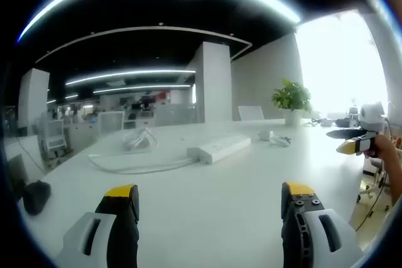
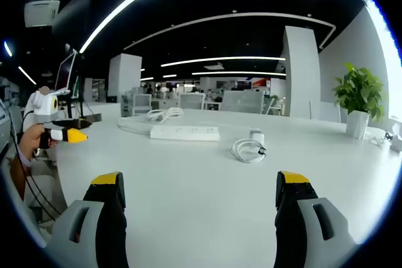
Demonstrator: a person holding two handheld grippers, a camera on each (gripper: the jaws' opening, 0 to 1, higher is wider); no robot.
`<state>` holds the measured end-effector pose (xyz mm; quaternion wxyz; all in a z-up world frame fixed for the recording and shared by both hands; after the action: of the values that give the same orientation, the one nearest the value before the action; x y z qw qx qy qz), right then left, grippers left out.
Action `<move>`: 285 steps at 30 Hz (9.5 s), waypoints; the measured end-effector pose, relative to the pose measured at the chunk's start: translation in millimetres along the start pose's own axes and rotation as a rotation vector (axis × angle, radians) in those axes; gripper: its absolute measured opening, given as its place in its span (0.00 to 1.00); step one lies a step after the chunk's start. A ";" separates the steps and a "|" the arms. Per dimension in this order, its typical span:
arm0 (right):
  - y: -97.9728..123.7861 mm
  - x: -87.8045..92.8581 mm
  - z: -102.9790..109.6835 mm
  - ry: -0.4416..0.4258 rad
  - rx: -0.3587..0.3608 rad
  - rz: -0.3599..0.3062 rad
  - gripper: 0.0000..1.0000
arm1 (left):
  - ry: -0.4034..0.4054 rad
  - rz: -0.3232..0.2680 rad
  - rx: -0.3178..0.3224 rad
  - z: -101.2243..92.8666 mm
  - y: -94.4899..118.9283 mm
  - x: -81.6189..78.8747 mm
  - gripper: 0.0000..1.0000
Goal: Straighten the power strip on the desk, plug the charger into it
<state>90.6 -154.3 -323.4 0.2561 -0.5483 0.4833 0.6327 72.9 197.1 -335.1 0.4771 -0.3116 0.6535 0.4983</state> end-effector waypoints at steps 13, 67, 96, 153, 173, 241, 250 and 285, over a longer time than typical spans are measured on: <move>-2.5 -0.9 2.8 0.001 -0.011 0.000 1.00 | -0.002 -0.001 -0.005 1.6 2.2 -1.0 0.97; 0.7 2.8 2.5 -0.014 -0.017 -0.006 0.99 | -0.067 -0.042 -0.016 1.3 2.1 -25.6 0.96; 4.0 2.6 -3.6 -0.025 -0.009 -0.022 0.99 | -0.546 0.064 -0.054 0.9 -24.4 -100.1 0.99; 7.6 -0.3 -3.6 -0.012 -0.001 -0.016 0.99 | -0.630 0.360 0.162 11.5 -132.7 -150.1 0.99; 6.0 -0.2 -2.4 -0.008 -0.005 -0.010 0.99 | -0.634 0.493 0.219 18.1 -178.5 -132.8 0.99; 8.0 15.0 -18.5 -0.039 0.035 0.026 0.99 | -0.418 0.596 0.469 2.8 -243.9 -56.8 0.99; 9.8 17.7 -21.6 -0.046 0.045 0.032 0.99 | -0.409 0.601 0.531 1.2 -243.0 -53.4 0.93; 9.6 16.2 -21.3 -0.039 0.046 0.037 0.99 | -0.423 0.587 0.551 5.2 -254.8 -61.0 0.78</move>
<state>87.6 -180.5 -334.1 0.2662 -0.5208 0.5025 0.6367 320.8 119.0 -368.7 0.5039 0.1340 0.7104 0.4726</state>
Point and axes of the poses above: the point that each gripper's makers call its tool centre point, and the gripper's own axes: y roughly backward along the fingers, z roughly to its left, x roughly out of its underside, the point moved 3 cm from there along y, roughly backward along the fingers, and after that the axes turned 12 degrees about z, right-handed, at the moved point
